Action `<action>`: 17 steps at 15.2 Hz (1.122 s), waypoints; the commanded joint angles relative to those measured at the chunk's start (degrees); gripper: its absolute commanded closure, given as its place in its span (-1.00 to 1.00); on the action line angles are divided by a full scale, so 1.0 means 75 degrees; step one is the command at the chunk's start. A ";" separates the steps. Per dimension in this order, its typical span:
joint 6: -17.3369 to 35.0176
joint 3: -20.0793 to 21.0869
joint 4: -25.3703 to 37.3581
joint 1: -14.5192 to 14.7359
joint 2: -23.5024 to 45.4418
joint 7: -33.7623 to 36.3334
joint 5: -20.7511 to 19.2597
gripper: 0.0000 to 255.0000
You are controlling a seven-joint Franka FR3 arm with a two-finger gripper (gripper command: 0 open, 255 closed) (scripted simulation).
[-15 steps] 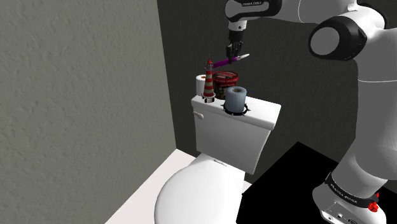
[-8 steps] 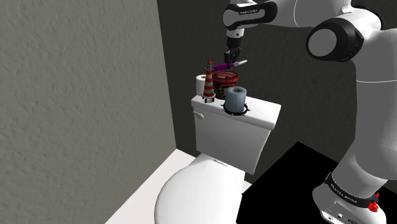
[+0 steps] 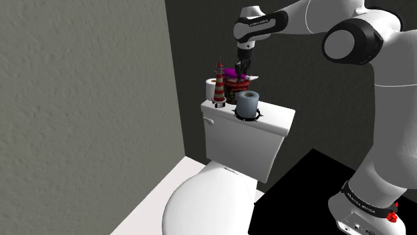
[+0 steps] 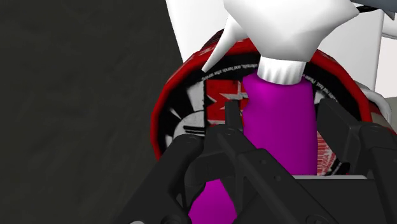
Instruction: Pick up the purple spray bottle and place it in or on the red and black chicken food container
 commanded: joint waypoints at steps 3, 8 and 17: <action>0.0083 0.0000 -0.0111 0.0013 -0.0036 0.0006 -0.0008 1.00; 0.0084 0.0000 -0.0111 0.0014 -0.0036 0.0006 -0.0008 -1.00; -0.0848 -0.0017 0.0748 -0.0005 -0.0113 0.0033 -0.0035 -1.00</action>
